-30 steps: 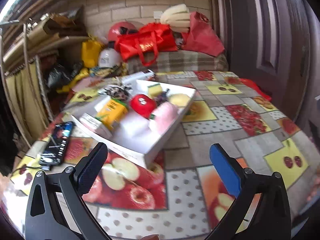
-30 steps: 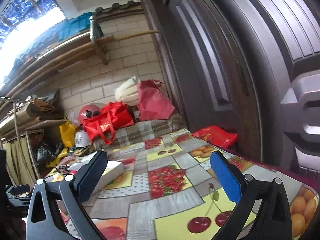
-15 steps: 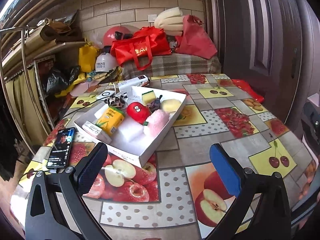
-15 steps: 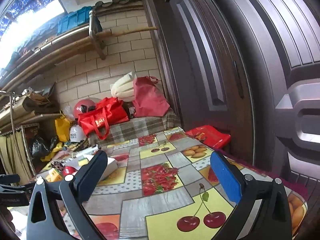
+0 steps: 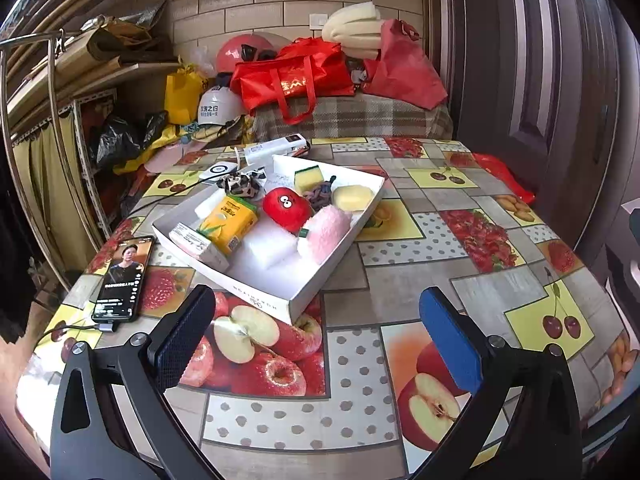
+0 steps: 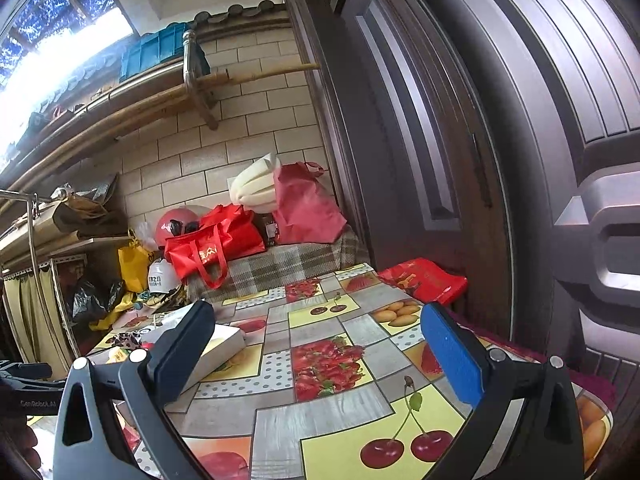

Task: Organize soft objects

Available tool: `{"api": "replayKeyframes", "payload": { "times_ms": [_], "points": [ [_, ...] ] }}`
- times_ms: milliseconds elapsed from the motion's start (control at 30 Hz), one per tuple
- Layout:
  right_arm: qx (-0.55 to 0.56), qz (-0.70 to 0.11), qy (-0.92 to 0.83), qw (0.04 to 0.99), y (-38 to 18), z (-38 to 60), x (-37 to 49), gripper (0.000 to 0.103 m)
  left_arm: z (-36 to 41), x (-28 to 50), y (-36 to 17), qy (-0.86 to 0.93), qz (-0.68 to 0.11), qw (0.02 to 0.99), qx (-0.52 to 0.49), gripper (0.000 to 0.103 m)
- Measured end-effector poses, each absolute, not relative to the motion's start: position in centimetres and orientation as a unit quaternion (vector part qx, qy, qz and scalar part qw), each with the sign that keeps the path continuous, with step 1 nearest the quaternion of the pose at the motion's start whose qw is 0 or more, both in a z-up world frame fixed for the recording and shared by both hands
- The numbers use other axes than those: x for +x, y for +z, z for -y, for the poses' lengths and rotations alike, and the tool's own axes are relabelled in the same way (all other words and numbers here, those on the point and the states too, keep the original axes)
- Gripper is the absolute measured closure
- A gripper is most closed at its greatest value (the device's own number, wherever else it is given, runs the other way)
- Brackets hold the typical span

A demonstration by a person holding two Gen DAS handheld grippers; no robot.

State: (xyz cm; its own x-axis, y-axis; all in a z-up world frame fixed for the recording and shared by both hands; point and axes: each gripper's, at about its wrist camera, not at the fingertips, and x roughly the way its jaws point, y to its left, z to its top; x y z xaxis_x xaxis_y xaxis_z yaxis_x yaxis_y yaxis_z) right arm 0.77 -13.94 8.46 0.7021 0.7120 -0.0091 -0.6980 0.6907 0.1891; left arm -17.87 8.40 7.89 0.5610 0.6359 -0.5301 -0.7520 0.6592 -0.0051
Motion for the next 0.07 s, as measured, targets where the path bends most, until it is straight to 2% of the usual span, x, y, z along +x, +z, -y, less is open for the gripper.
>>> {"api": "replayKeyframes", "payload": {
  "times_ms": [67],
  "points": [
    [0.085, -0.043, 0.383, 0.919, 8.39, 13.90, 0.85, 0.000, -8.39, -17.79, 7.86, 0.395, -0.251, 0.876, -0.113, 0.000]
  ]
}}
